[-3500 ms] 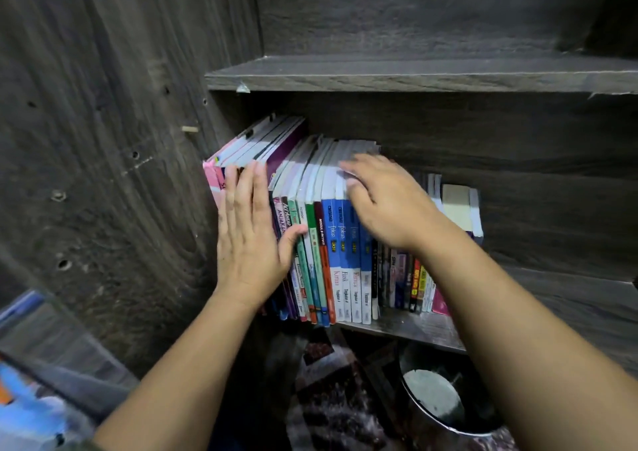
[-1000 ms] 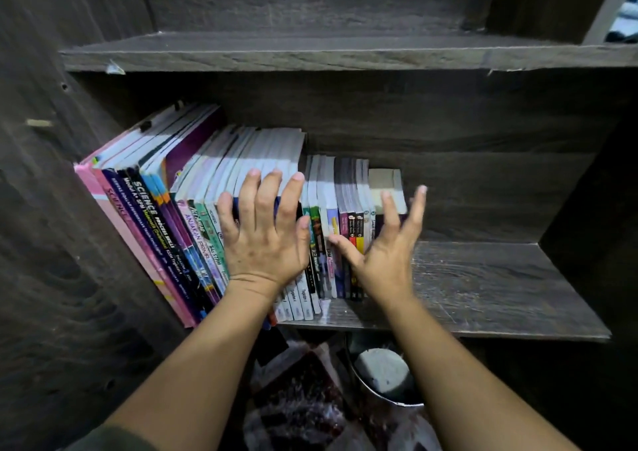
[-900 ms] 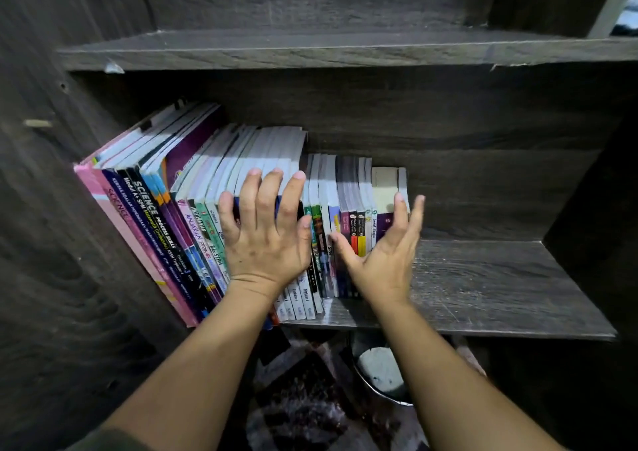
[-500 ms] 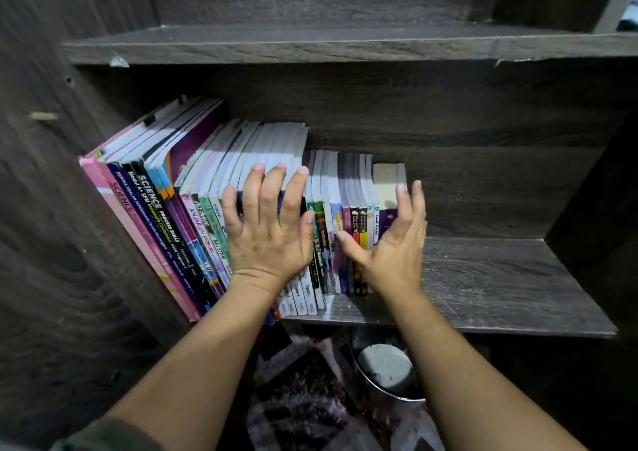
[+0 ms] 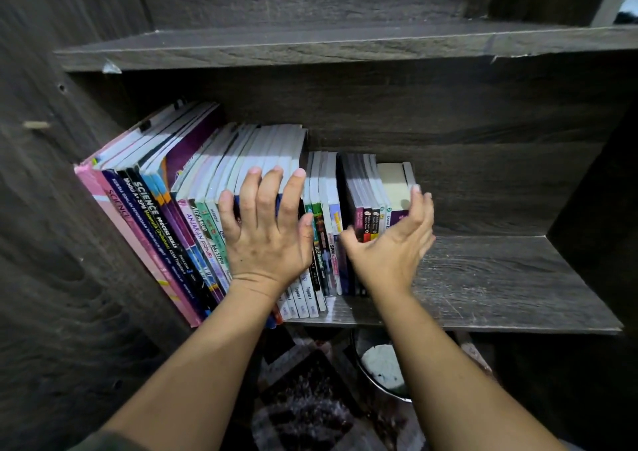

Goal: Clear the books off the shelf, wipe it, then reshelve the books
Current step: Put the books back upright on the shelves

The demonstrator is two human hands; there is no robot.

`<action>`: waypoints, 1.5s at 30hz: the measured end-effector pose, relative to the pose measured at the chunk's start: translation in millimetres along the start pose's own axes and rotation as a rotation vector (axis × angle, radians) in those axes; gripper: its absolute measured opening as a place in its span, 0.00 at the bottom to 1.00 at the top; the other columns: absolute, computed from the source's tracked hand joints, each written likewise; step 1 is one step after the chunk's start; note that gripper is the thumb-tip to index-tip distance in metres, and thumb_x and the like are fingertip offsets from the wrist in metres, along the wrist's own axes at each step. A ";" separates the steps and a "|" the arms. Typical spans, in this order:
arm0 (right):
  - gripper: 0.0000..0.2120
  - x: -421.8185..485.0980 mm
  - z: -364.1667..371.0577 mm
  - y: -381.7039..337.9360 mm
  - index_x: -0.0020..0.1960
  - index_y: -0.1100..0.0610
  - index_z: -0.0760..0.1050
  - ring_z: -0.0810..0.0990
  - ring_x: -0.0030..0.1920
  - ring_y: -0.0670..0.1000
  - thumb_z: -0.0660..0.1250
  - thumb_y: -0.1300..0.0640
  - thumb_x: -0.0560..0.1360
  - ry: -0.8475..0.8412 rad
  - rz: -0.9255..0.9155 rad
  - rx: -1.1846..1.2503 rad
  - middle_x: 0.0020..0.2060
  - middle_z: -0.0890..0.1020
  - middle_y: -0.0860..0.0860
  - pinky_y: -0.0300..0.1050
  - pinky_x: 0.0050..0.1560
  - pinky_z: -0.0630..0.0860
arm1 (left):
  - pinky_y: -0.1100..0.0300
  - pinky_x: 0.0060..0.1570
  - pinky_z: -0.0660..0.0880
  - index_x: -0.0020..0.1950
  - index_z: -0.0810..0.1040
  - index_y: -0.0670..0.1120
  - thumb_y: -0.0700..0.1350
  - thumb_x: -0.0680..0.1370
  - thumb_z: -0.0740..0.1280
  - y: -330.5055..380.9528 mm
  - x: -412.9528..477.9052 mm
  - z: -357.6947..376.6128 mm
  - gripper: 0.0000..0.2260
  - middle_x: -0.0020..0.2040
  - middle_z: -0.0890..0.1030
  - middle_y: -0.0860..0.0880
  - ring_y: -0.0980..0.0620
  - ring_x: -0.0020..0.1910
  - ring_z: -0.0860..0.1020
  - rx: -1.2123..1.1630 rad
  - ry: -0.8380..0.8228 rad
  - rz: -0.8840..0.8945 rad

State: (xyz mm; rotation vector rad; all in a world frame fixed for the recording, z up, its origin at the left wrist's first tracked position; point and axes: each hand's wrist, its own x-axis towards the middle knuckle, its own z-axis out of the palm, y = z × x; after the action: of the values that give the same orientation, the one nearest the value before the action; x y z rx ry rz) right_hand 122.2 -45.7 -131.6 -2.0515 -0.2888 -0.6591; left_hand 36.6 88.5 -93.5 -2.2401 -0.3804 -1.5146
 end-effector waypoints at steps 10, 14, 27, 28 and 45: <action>0.39 12.7 -11.4 14.6 0.67 0.48 0.64 0.65 0.63 0.61 0.77 0.50 0.61 0.000 0.075 0.030 0.65 0.64 0.60 0.60 0.64 0.67 | 0.41 0.71 0.34 0.77 0.57 0.43 0.53 0.77 0.59 28.0 2.8 -18.3 0.31 0.76 0.55 0.44 0.44 0.78 0.41 -0.057 -0.189 -0.031; 0.36 27.5 -36.3 34.5 0.65 0.46 0.64 0.65 0.62 0.60 0.76 0.49 0.60 0.072 0.109 0.029 0.64 0.64 0.59 0.60 0.64 0.68 | 0.40 0.73 0.39 0.76 0.61 0.41 0.52 0.77 0.58 61.0 6.4 -26.2 0.30 0.77 0.59 0.41 0.40 0.78 0.48 -0.163 -0.339 0.097; 0.36 68.1 -151.2 138.6 0.66 0.51 0.67 0.65 0.64 0.62 0.76 0.52 0.61 0.298 0.200 -0.089 0.65 0.65 0.60 0.57 0.64 0.65 | 0.49 0.73 0.57 0.73 0.68 0.49 0.54 0.81 0.54 194.6 -42.7 18.6 0.21 0.74 0.66 0.48 0.47 0.76 0.58 -0.673 -0.895 0.373; 0.36 70.8 -156.1 144.6 0.66 0.52 0.67 0.65 0.64 0.63 0.77 0.52 0.61 0.298 0.186 -0.092 0.64 0.65 0.60 0.56 0.65 0.64 | 0.50 0.73 0.56 0.73 0.67 0.51 0.54 0.82 0.55 202.5 -45.4 26.7 0.20 0.75 0.64 0.49 0.48 0.77 0.57 -0.698 -0.944 0.352; 0.52 77.1 -149.6 179.6 0.74 0.60 0.53 0.62 0.67 0.58 0.78 0.47 0.60 0.514 0.234 -0.065 0.68 0.65 0.63 0.43 0.70 0.52 | 0.50 0.74 0.57 0.73 0.66 0.58 0.56 0.81 0.57 230.9 -78.8 62.5 0.20 0.75 0.64 0.53 0.51 0.74 0.61 -0.858 -1.059 0.170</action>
State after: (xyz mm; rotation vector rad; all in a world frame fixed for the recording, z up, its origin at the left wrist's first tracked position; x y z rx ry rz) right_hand 215.4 -272.5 -153.5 -1.8590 0.2680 -1.0232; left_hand 160.0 -84.7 -228.6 -3.4950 0.2601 -0.2339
